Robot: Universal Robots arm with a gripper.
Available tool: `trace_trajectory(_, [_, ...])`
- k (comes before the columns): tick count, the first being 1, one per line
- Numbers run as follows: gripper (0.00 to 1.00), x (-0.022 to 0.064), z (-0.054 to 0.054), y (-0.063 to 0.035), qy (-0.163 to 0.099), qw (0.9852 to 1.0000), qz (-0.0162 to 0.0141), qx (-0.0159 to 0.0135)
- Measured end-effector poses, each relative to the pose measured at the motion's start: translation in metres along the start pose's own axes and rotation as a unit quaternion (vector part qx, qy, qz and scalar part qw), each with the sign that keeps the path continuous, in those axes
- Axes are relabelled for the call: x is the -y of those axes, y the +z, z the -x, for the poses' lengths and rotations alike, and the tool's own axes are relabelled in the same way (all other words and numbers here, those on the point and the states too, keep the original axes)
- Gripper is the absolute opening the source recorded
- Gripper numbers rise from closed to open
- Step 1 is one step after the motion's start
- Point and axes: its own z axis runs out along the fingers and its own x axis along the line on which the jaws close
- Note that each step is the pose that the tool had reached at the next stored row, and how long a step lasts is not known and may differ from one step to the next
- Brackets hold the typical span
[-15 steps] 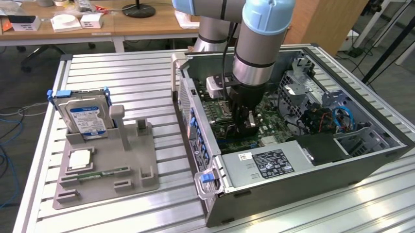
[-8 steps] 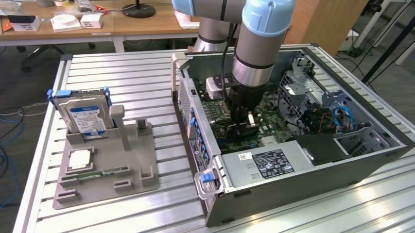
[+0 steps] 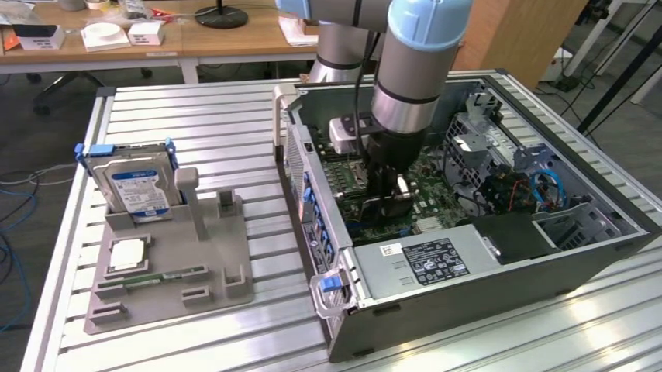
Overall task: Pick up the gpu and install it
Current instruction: 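Insert the gpu into the slot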
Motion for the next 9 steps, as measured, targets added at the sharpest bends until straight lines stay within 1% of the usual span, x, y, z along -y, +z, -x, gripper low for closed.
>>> trace_trajectory(5, [0.57,0.0007,0.0,-0.0217,0.0,1.0,0.0001,0.0003])
trace_trajectory(7, [0.57,0.0008,0.0,-0.0246,0.0,1.0,0.0,0.0005])
trace_trajectory(8, [0.56,0.0008,0.0,-0.0256,0.0,1.0,0.0,0.0004])
trace_trajectory(9, [0.49,0.0008,0.0,-0.0255,0.0,1.0,0.0,0.0005])
